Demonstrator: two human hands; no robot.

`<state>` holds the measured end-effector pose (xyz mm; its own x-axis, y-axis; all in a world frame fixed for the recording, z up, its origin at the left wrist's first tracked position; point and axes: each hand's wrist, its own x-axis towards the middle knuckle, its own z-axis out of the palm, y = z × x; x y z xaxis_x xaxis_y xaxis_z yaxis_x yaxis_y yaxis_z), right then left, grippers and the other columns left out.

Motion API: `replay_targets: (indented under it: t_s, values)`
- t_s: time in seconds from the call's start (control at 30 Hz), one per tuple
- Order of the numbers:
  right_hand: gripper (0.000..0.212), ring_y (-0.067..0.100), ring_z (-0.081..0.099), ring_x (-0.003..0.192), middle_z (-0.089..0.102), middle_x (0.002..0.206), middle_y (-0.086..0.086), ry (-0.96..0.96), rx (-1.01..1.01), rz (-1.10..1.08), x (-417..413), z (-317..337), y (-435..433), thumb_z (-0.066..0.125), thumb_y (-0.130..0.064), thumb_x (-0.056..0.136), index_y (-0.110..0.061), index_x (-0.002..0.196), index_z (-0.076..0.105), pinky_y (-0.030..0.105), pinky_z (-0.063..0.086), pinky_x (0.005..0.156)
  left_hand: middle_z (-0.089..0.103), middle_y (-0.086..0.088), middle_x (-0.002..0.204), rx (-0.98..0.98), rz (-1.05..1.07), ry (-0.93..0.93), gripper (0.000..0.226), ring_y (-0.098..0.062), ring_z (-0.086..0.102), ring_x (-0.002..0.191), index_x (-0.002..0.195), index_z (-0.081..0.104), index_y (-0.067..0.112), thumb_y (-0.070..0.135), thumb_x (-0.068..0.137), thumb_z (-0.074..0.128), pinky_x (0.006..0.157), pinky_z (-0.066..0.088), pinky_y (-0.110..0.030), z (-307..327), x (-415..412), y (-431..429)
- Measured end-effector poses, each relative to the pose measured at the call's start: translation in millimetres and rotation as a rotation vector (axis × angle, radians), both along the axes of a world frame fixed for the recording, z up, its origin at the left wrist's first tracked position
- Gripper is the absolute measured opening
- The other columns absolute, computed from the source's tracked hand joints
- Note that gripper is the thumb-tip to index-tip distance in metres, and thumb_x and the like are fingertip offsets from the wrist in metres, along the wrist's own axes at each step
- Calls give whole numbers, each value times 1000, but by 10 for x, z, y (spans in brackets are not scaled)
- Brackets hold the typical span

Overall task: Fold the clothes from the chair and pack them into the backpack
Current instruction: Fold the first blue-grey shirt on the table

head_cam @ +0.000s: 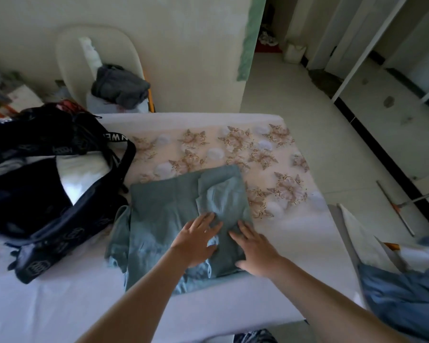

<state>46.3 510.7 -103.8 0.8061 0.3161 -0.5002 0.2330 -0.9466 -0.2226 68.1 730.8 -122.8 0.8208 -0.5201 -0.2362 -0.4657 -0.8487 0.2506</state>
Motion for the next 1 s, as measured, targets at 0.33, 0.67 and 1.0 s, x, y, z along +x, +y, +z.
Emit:
replay_targets:
  t_s: [0.33,0.67,1.0]
  values:
    - [33,24,45,126,51,127,0,-208,114,-8,680,176,-48,57,-33,92,-26,123,64,34,33,105,59,5,116,-247,257,-120,25,-19,52,115,112,66,25,28,94,48,102,40,-36,66,429,-93]
    - [72,25,-17,152,-21,164,4,-104,-59,295,1371,-192,74,27,-61,100,-33,158,-5,43,-6,124,-20,0,163,226,286,95,65,-19,-19,150,156,-11,24,49,104,20,122,-4,-44,-121,908,-209]
    - [73,27,-15,152,-16,164,11,-257,25,238,1164,-401,69,23,-54,99,-21,160,-1,44,0,125,14,-3,165,-45,249,-79,102,-22,15,151,156,22,14,75,78,46,120,11,-42,-303,-77,-293]
